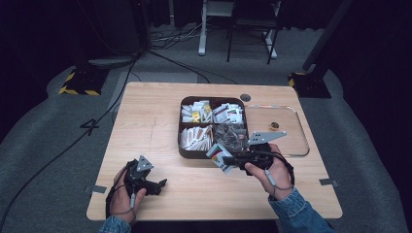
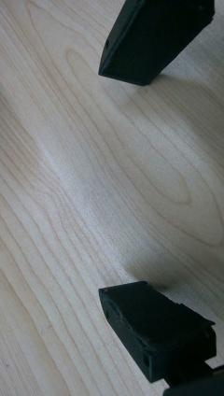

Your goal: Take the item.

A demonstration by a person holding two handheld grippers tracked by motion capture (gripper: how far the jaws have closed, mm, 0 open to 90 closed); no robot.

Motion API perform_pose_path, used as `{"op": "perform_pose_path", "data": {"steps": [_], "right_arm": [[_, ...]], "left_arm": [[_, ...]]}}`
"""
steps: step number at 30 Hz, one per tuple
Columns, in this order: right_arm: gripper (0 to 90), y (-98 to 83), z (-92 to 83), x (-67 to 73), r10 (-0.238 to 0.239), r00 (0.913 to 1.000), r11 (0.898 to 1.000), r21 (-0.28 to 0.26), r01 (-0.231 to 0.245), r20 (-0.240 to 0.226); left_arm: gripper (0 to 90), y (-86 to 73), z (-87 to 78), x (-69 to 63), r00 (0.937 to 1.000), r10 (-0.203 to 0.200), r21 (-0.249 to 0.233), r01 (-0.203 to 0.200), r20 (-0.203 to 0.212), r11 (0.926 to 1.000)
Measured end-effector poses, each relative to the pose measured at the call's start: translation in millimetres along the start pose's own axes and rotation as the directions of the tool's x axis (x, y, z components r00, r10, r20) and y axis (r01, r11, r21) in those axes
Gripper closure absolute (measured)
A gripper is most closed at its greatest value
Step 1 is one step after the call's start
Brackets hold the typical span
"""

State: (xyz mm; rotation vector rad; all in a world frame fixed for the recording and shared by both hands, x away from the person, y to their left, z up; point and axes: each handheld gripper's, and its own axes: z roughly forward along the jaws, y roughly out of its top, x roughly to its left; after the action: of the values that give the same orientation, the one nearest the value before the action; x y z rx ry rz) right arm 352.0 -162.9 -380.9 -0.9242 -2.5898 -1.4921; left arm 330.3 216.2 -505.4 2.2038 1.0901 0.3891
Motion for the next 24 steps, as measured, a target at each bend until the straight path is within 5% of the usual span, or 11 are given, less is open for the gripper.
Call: {"op": "perform_pose_path", "data": {"steps": [24], "right_arm": [[86.7, -49.8, 29.9, 6.6, 0.028, 0.9991, 0.982, 0.189, -0.022, -0.032]], "left_arm": [[0.2, 0.0, 0.0, 0.0, 1.0, 0.0, 0.0, 0.0, 0.0, 1.0]]}}
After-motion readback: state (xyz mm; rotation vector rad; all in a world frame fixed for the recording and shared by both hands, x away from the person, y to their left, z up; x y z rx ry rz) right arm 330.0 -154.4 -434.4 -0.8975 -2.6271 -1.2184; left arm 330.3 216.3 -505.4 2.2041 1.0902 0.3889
